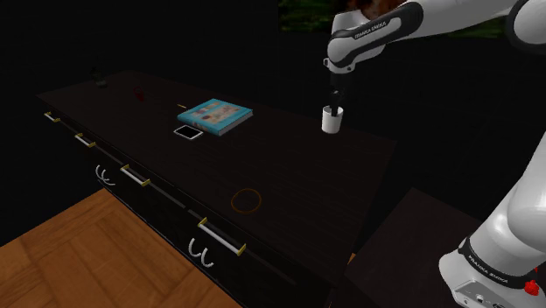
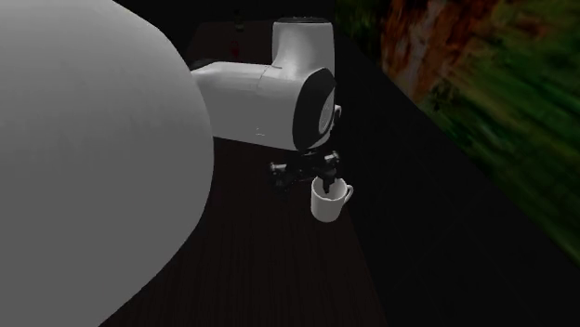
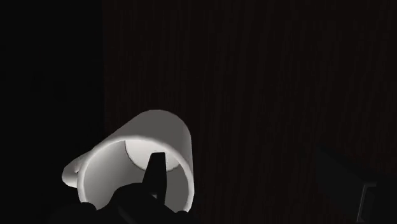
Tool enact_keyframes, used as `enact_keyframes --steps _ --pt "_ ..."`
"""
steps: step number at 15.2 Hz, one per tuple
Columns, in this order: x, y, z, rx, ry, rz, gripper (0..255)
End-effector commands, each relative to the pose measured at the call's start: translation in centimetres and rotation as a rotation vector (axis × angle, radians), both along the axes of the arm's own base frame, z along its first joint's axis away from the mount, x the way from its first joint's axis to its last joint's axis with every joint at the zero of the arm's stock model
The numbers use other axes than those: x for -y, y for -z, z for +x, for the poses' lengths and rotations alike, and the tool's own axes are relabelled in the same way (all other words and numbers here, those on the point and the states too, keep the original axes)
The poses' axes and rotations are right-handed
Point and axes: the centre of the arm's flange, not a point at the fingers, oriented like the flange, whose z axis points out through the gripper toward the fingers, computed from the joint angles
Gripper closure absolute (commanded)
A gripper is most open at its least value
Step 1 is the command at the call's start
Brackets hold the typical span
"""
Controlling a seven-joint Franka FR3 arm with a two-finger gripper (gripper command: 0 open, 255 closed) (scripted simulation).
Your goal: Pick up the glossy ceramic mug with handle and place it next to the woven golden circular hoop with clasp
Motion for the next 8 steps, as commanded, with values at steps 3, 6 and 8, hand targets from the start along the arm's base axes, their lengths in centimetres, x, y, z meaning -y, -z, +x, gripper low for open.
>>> enact_keyframes --steps 3,6,8 --pt "1.7 2.6 4.7 -0.002 -0.028 0.0 0" --pt "1.8 3.7 4.7 -0.002 -0.028 0.0 0" --pt "1.8 4.7 4.7 -0.002 -0.028 0.0 0"
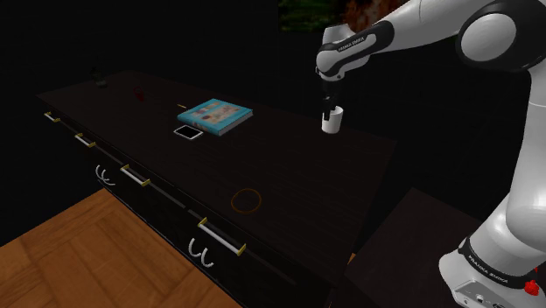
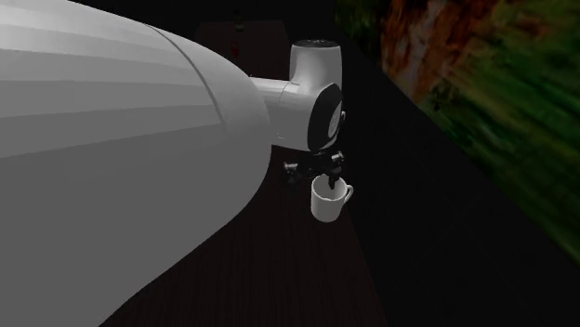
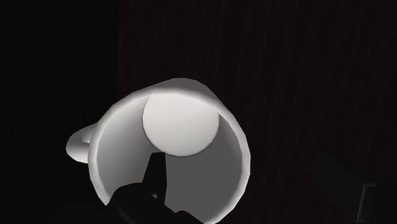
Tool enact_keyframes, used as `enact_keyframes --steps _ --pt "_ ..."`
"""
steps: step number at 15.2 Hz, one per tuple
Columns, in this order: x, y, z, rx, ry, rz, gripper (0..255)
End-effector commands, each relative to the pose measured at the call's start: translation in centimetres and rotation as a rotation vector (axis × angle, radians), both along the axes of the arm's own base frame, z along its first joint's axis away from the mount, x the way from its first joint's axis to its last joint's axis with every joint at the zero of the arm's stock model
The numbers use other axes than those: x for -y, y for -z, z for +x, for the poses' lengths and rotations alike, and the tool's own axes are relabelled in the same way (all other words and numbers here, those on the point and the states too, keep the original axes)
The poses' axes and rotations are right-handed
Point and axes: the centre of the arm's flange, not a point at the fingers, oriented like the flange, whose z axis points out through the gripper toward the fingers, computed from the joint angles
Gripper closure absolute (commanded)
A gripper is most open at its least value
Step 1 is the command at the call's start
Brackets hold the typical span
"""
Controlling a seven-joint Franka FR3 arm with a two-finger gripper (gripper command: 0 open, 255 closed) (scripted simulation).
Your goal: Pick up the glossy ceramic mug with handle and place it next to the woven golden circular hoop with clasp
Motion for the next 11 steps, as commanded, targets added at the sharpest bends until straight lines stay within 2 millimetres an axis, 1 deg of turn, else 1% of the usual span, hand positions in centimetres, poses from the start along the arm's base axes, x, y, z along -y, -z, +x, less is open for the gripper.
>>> enact_keyframes --steps 1,3,11 --pt "0.1 1.1 0.1 0.0 0.0 0.0 0" --pt "0.2 2.5 0.0 0.0 0.0 0.0 0" --pt "0.2 2.5 0.0 0.0 0.0 0.0 0"
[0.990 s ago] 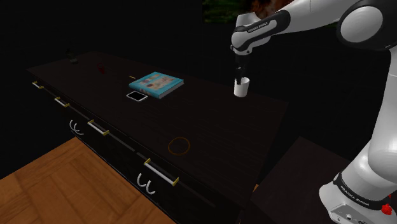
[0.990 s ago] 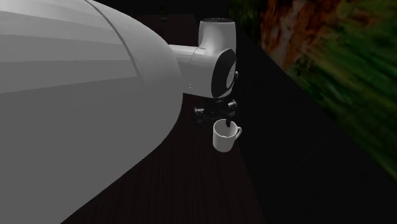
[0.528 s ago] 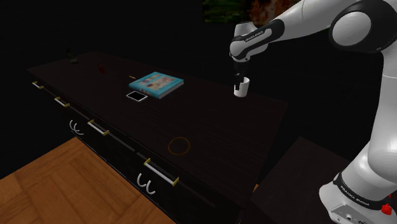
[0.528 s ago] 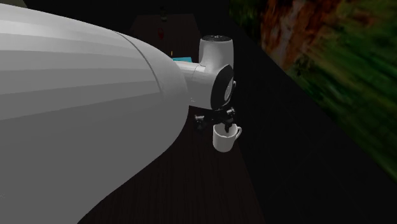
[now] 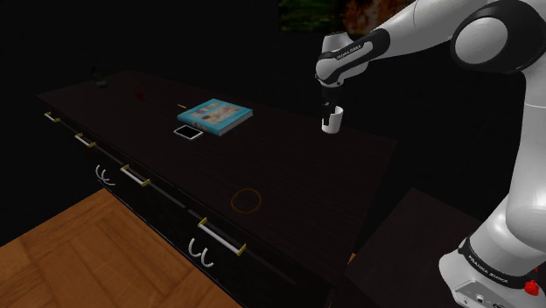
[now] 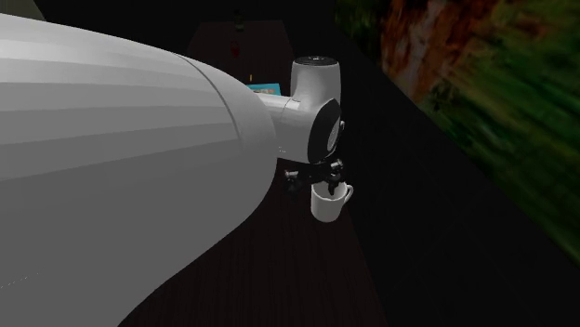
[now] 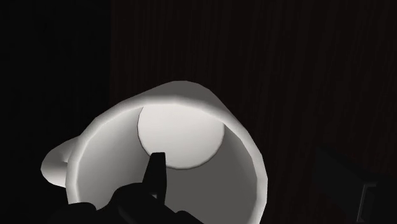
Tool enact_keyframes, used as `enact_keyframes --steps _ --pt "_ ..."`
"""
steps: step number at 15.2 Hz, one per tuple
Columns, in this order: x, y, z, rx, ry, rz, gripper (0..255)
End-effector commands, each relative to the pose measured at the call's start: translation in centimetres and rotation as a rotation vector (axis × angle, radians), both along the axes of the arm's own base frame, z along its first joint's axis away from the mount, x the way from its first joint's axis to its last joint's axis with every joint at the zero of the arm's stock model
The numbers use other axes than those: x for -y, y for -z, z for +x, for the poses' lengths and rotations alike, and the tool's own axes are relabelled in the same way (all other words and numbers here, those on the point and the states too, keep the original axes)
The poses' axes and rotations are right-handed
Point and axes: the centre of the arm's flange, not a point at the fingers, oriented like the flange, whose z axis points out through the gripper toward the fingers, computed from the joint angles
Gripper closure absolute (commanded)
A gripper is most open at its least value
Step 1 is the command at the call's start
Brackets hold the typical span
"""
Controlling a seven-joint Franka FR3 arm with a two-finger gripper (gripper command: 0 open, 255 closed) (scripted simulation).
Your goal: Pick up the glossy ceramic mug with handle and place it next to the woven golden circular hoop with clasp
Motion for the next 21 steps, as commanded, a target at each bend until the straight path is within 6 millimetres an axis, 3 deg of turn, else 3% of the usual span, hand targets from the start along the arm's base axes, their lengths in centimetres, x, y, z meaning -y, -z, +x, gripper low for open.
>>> enact_keyframes --steps 1,10,21 --pt "0.0 0.0 0.0 0.0 0.0 0.0 255" --pt "0.0 0.0 0.0 0.0 0.0 0.0 255" --pt "0.0 -5.8 0.0 0.0 0.0 0.0 255"
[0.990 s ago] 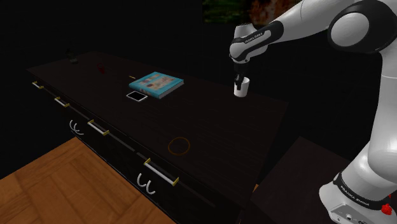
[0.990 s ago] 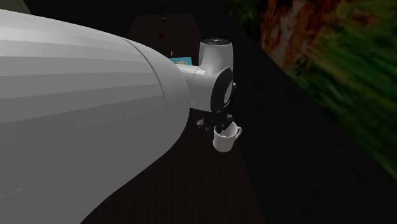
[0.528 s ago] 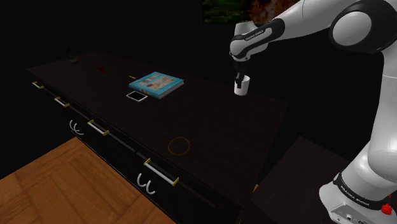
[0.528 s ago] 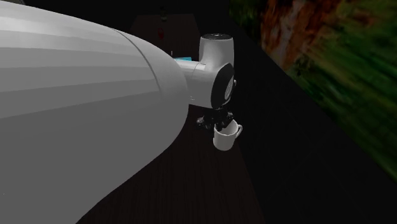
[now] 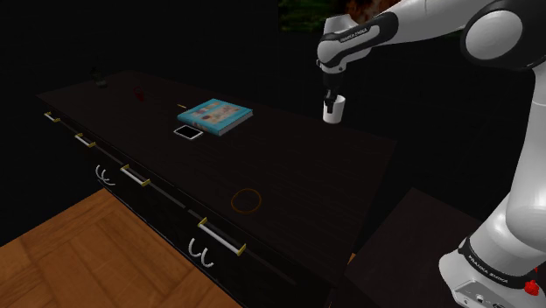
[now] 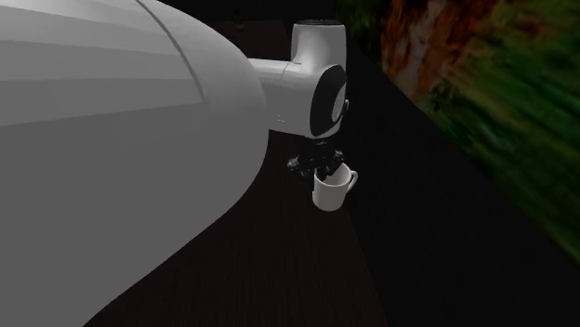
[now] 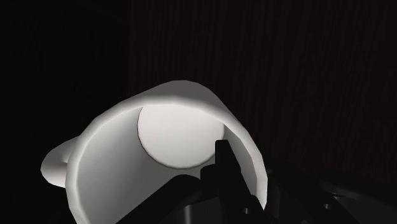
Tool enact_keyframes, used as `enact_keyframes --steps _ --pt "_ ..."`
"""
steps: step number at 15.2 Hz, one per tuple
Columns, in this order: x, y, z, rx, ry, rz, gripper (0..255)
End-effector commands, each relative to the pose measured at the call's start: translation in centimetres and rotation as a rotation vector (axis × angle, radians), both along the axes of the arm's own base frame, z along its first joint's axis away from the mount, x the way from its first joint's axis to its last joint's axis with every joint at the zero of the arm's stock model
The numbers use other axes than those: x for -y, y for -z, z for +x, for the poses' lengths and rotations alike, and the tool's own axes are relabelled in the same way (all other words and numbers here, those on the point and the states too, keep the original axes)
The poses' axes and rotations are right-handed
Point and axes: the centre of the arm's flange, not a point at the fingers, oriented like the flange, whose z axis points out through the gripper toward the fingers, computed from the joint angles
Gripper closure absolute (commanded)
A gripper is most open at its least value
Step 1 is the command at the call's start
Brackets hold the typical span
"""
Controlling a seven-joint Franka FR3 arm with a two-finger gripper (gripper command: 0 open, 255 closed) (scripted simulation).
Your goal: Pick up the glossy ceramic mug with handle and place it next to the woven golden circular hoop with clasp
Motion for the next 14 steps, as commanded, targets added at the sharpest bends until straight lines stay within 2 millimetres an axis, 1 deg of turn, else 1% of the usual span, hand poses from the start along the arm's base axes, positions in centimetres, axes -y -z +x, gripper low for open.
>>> enact_keyframes --steps 1,14 --pt "0.0 -1.1 0.0 0.0 0.0 0.0 255" --pt "0.0 -7.9 0.0 0.0 0.0 0.0 255"
